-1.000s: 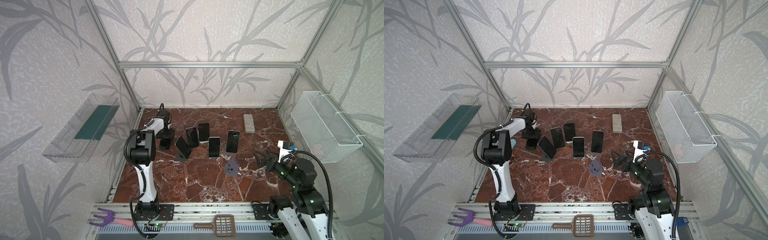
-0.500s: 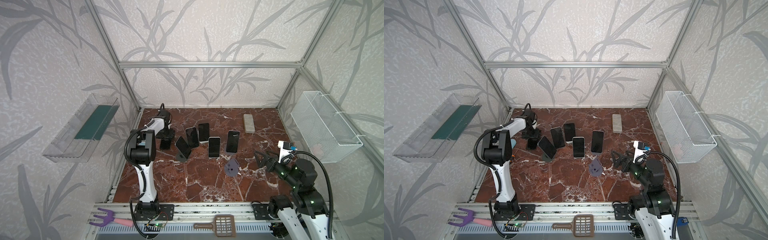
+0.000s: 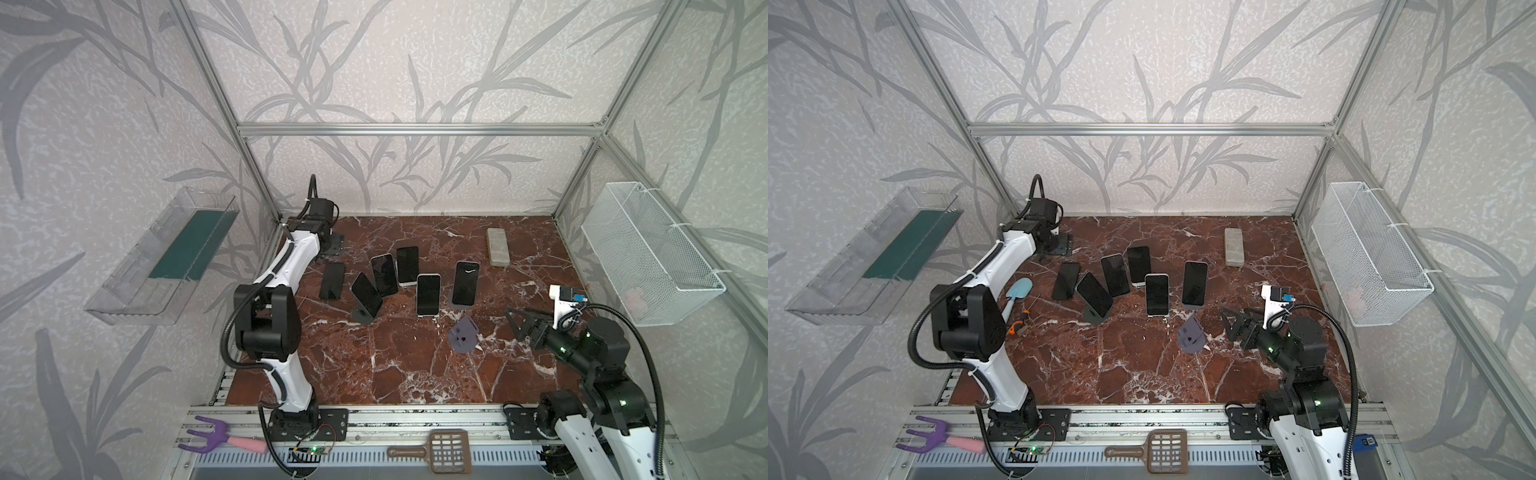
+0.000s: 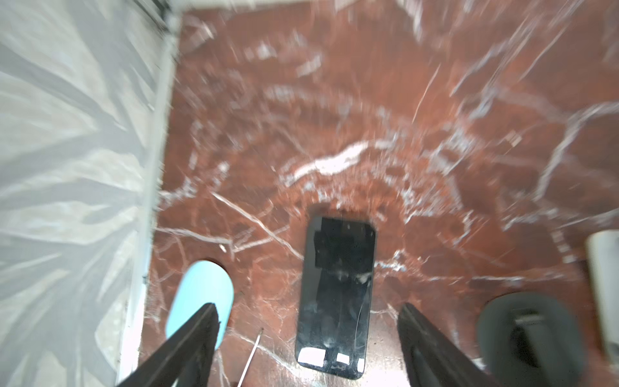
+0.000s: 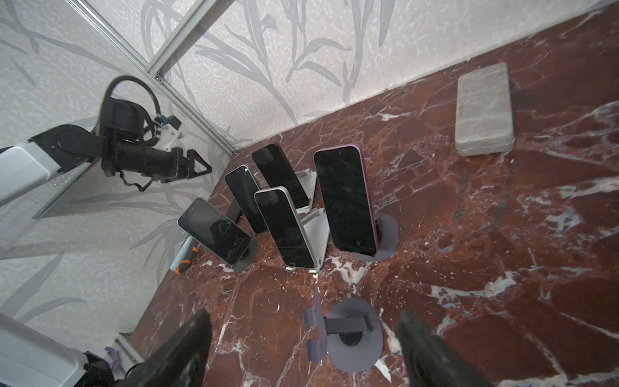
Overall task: Remove the phone from the phone stand
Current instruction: Place the phone at the top-left of the table.
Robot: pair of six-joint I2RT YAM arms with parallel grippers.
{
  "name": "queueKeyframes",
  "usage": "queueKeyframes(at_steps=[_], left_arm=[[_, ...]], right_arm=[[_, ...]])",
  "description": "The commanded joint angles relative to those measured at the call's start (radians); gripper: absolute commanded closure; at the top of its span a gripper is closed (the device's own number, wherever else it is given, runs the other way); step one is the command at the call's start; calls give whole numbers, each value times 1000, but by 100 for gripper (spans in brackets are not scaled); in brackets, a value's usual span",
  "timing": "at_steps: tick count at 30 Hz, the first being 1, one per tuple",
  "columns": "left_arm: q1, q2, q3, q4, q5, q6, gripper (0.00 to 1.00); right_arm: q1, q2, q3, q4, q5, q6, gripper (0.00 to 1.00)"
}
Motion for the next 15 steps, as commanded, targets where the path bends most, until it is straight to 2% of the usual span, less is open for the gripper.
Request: queueKeyframes(at_steps=[1, 6, 10, 12, 15], left_arm=[[1, -51, -11, 19, -2, -37, 16], [0, -211, -89, 82, 1, -113, 16], [-4, -429, -286, 287, 139, -222, 16], [-14, -517, -379, 371, 177, -266, 14], [-35, -612, -480, 481, 218, -299, 13]], right_arm=[[5, 12, -32, -36, -68, 2, 19], [39, 71, -103, 32, -120, 42, 29], [150, 130, -169, 165, -59, 95, 36], [216, 183, -190, 231, -9, 107, 37], [286, 298, -203, 320, 36, 99, 43]])
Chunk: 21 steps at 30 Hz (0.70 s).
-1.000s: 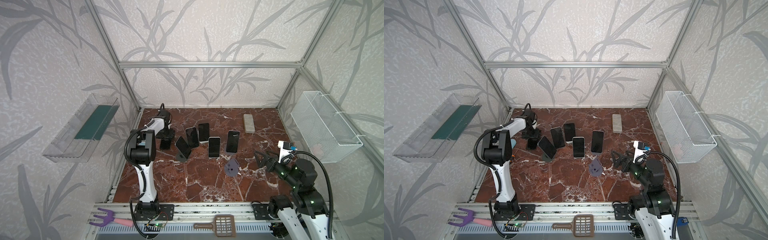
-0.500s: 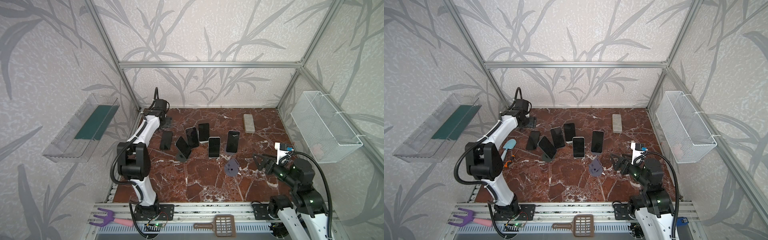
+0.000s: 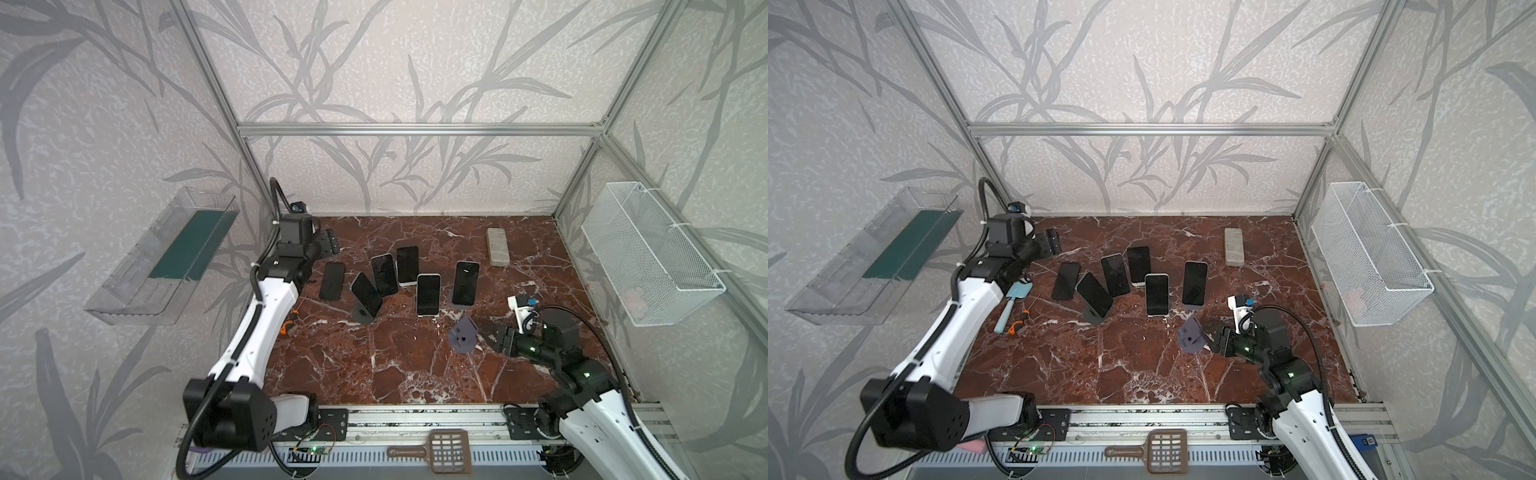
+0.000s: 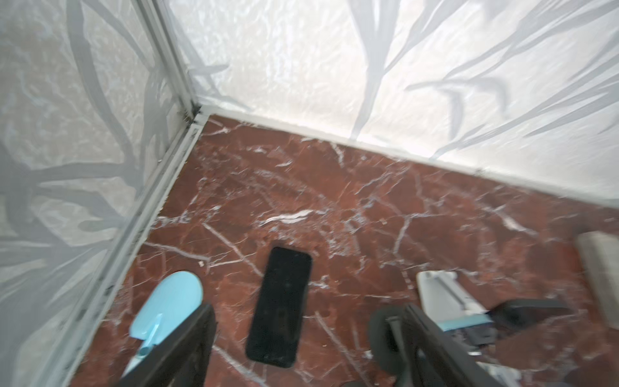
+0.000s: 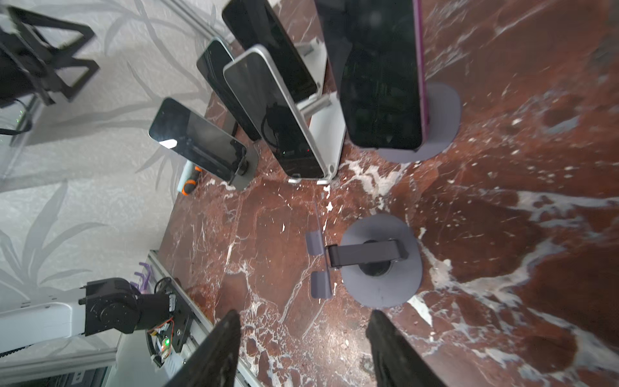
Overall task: Remove the phone from the phone stand
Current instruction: Place the phone at the top-left of the table, then pick up the phone stand from the center of the table.
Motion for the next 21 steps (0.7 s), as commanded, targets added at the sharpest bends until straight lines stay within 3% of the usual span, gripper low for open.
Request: queueKeyframes(at_steps=[1, 10, 16, 21], left_arm=[[-25, -74, -78, 194, 81, -92, 12], [-40, -84, -131, 290, 270, -202, 13], [-38, -101, -156, 314, 262, -202, 13], [-38, -87, -152, 317, 279, -205, 13]], right_arm=[[49, 94, -1, 159, 61, 7, 46], [60, 170, 0, 217, 151, 2, 54], [86, 243, -6, 311, 100, 12, 78], [114, 247, 6, 267, 115, -17, 85]])
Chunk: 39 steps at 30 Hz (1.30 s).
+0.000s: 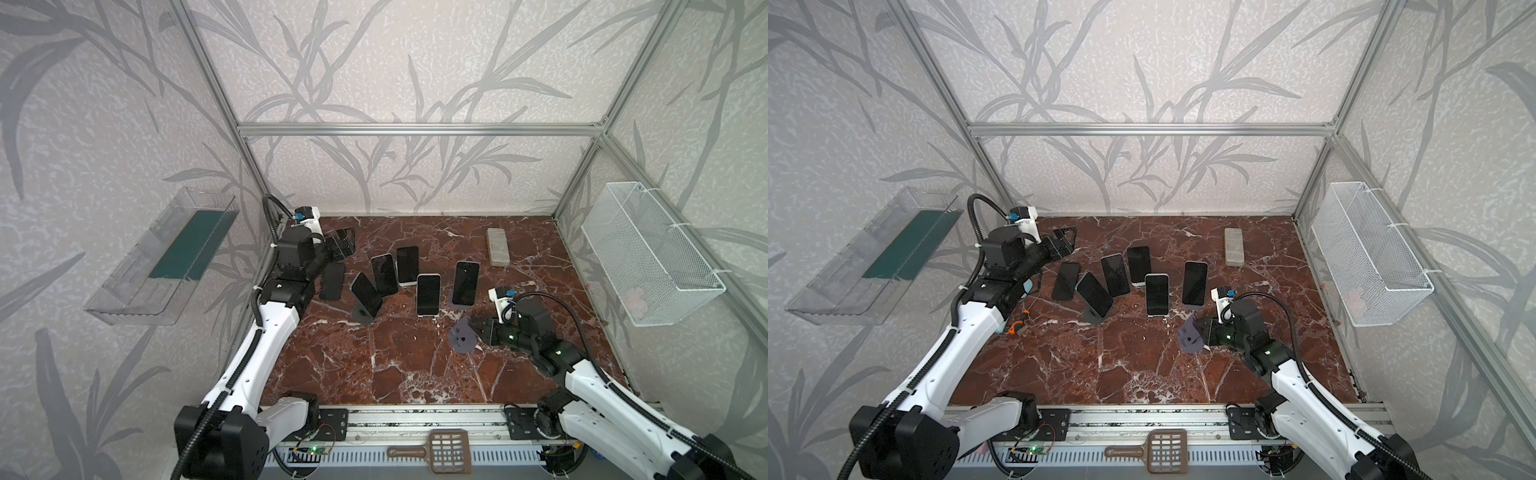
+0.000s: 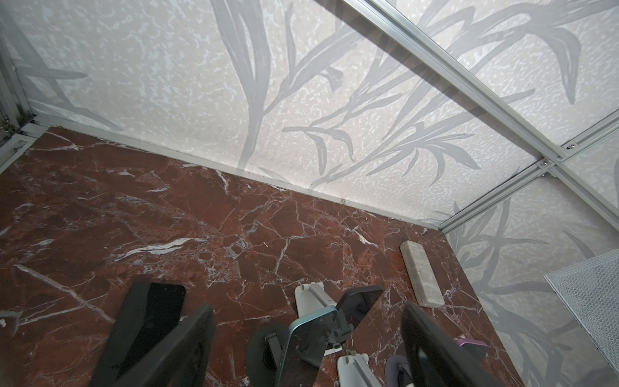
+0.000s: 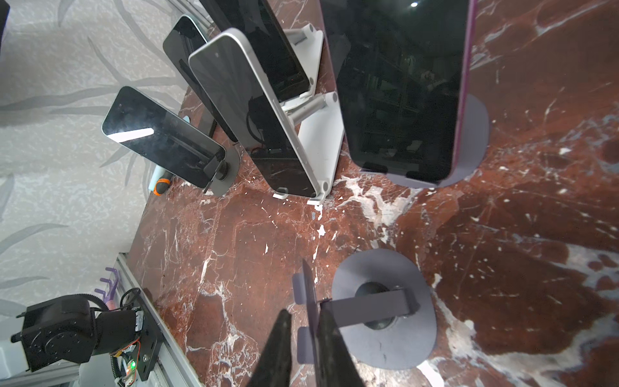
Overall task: Remove the phone from the phone stand
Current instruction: Pick up the phone stand from the center of the table.
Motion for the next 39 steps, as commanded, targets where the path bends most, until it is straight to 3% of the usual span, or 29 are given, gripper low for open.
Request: queueKeyframes(at_steps=[1, 7, 12, 20, 24, 31, 39], left_arm=[[0, -5, -8, 33, 20, -17, 13], [-1, -8, -8, 36, 25, -15, 13], [0, -18, -8, 34, 24, -8, 13], [1, -24, -7, 31, 23, -4, 13], [1, -29, -8, 30, 19, -1, 13], [1, -36, -7, 27, 12, -1, 14], [1, -54, -14, 30, -10, 11, 14]], right_arm=[[10, -11, 6, -4, 13, -23, 88], [11, -26, 4, -39, 29, -38, 90], [13, -46, 29, -77, 15, -53, 100], [13, -169, 80, -195, 48, -62, 100], [13, -246, 138, -323, 136, -91, 100], [8, -241, 346, -554, 298, -212, 100], [-60, -159, 505, -532, 386, -288, 100]])
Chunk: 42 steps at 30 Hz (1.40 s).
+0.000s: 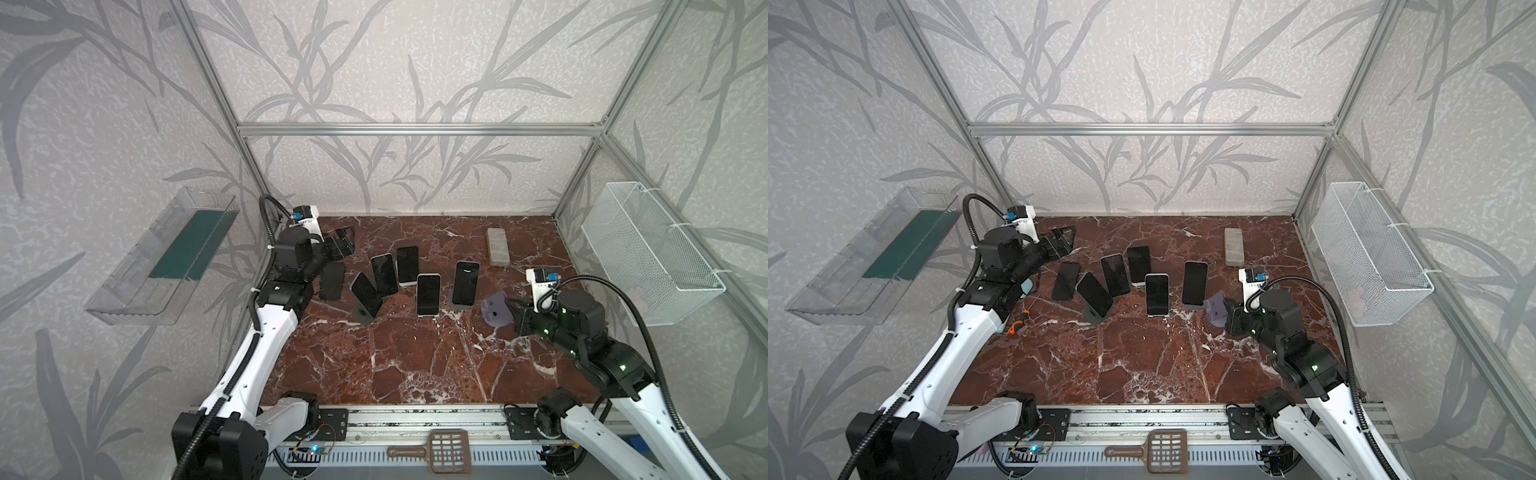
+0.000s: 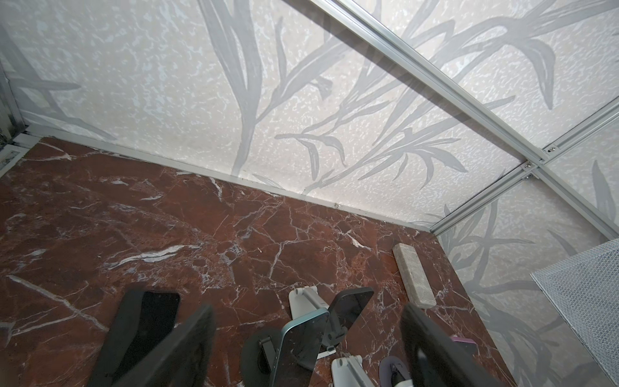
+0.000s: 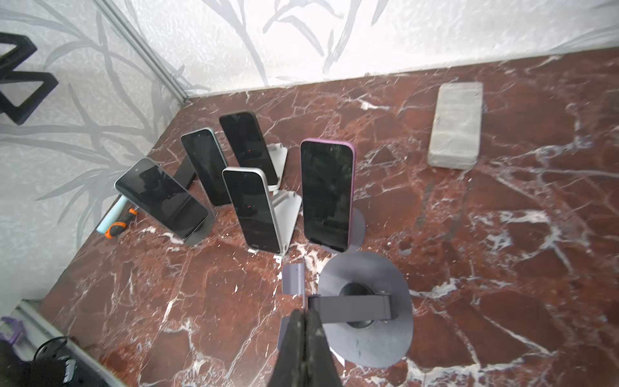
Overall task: Remove the phone from the phone stand
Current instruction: Place the phone stand at the top-right of the table.
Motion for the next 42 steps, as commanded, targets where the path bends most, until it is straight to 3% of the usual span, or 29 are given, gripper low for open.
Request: queueKeyframes(at_steps=[1, 8, 13, 27, 31, 42], left_arm=[[0, -22, -11, 21, -8, 6, 14], [0, -22, -9, 18, -6, 12, 14], [0, -25, -10, 20, -8, 15, 14], [-1, -16, -15, 33, 10, 11, 14], [-2, -6, -37, 79, 46, -40, 14], [-7, 32, -51, 132, 105, -92, 15]], right_arm=[[-47, 38, 59, 34, 46, -49, 100], [-183, 218, 146, 224, -80, -35, 100], [-317, 378, 179, 410, -233, 53, 100], [-348, 838, 351, 689, -259, 119, 100], [-355, 973, 380, 803, -301, 165, 100], [-347, 1286, 517, 866, -336, 185, 100]])
